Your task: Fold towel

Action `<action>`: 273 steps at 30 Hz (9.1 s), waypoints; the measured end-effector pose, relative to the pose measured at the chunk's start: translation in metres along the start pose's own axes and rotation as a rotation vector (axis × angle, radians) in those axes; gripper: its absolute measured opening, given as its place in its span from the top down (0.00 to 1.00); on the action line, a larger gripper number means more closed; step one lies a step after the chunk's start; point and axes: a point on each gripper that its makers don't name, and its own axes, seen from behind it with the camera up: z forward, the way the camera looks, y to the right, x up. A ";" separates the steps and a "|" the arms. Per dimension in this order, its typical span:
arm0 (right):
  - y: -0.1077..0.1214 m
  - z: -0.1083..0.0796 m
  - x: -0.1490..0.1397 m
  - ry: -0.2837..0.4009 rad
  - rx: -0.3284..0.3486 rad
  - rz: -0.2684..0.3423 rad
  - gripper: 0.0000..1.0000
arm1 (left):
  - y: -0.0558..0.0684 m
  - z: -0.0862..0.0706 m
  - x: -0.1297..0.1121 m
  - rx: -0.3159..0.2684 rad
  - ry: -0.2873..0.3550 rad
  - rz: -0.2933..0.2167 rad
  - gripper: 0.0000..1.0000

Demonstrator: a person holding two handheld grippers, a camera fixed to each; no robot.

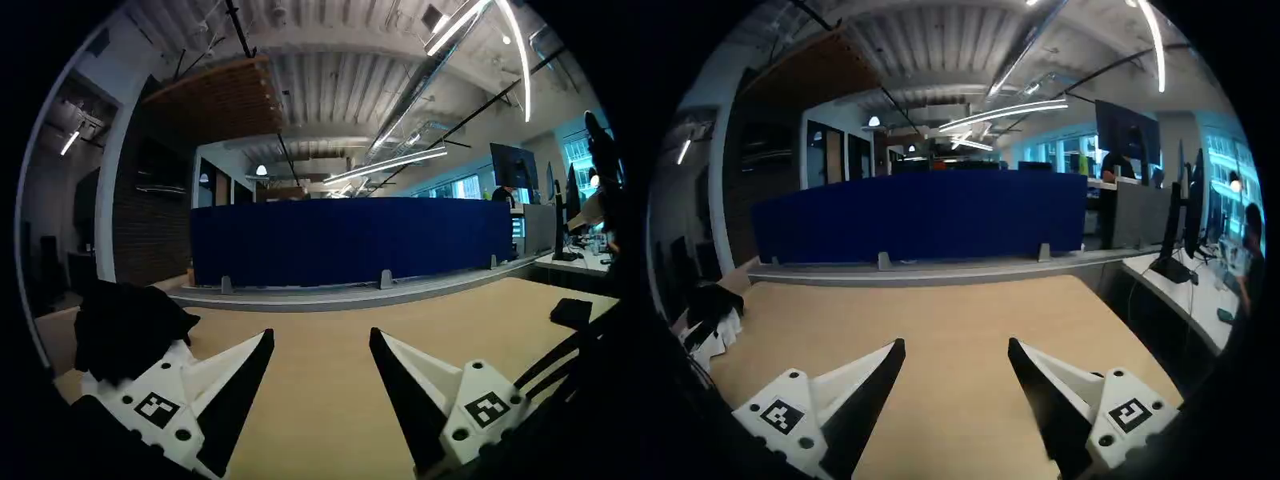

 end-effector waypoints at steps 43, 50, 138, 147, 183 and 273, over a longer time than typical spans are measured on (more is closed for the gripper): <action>-0.021 0.017 -0.009 0.010 0.002 -0.066 0.00 | -0.040 0.012 -0.055 0.023 -0.015 -0.035 0.12; -0.016 0.019 0.001 0.068 0.021 -0.049 0.00 | -0.040 0.012 -0.056 0.023 -0.014 -0.035 0.12; -0.003 0.044 -0.110 0.308 0.018 -0.041 0.00 | -0.048 0.009 -0.057 0.064 -0.015 -0.034 0.12; -0.002 0.043 -0.110 0.308 0.018 -0.042 0.00 | -0.048 0.010 -0.056 0.064 -0.015 -0.034 0.11; -0.002 0.041 -0.111 0.308 0.018 -0.042 0.00 | -0.047 0.009 -0.057 0.065 -0.015 -0.034 0.12; -0.002 0.042 -0.110 0.308 0.018 -0.041 0.00 | -0.047 0.008 -0.056 0.064 -0.016 -0.035 0.12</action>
